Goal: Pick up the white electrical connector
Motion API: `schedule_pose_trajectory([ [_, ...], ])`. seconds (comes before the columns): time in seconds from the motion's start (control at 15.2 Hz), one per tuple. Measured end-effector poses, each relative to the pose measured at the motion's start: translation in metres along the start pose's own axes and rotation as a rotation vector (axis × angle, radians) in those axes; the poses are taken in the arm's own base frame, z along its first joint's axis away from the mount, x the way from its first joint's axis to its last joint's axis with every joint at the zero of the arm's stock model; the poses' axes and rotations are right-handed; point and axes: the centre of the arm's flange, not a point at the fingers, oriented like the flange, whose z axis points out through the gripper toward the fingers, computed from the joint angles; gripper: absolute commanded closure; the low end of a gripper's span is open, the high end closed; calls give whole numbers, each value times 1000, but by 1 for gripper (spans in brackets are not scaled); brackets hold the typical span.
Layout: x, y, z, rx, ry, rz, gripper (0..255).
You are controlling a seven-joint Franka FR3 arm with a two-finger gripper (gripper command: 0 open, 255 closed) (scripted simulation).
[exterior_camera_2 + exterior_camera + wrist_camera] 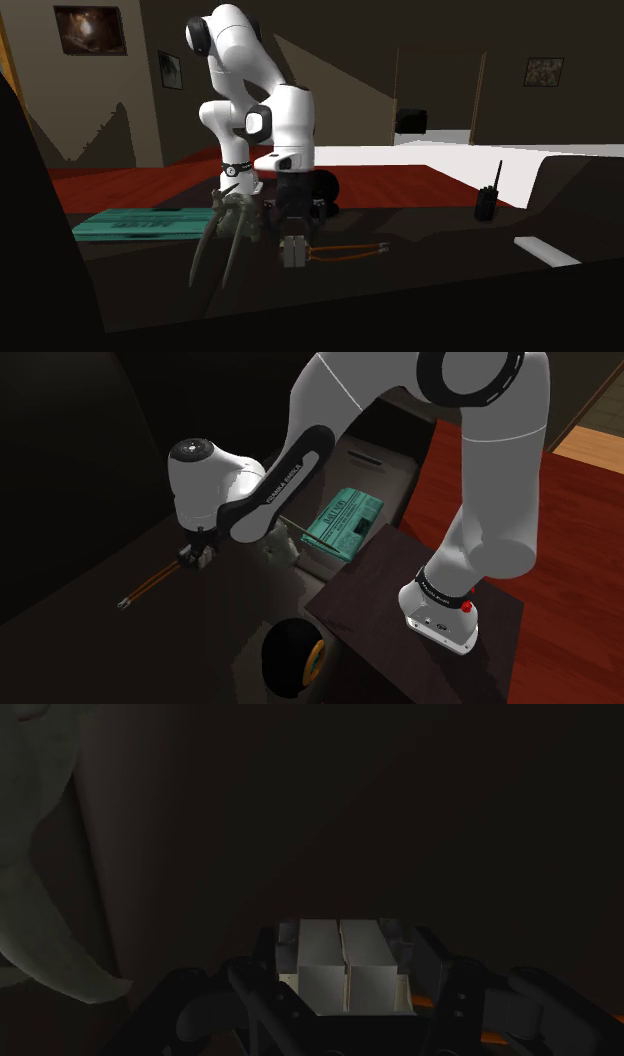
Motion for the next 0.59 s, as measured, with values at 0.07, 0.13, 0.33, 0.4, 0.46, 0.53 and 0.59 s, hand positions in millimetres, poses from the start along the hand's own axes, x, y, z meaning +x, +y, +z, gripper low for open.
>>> schedule_pose_trajectory([
  [0.07, 1, 0, -6, 0, 0, 0, 255],
  [0.13, 2, -1, -11, 0, 0, 0, 255],
  [0.33, 5, 0, -25, 0, 0, 0, 255],
  [0.4, 6, 1, -30, 0, 0, 0, 255],
  [0.46, 7, 1, -36, 0, 0, 0, 255],
  [0.53, 8, 1, -42, 0, 0, 0, 255],
  [0.59, 8, 0, -45, 0, 0, 0, 255],
])
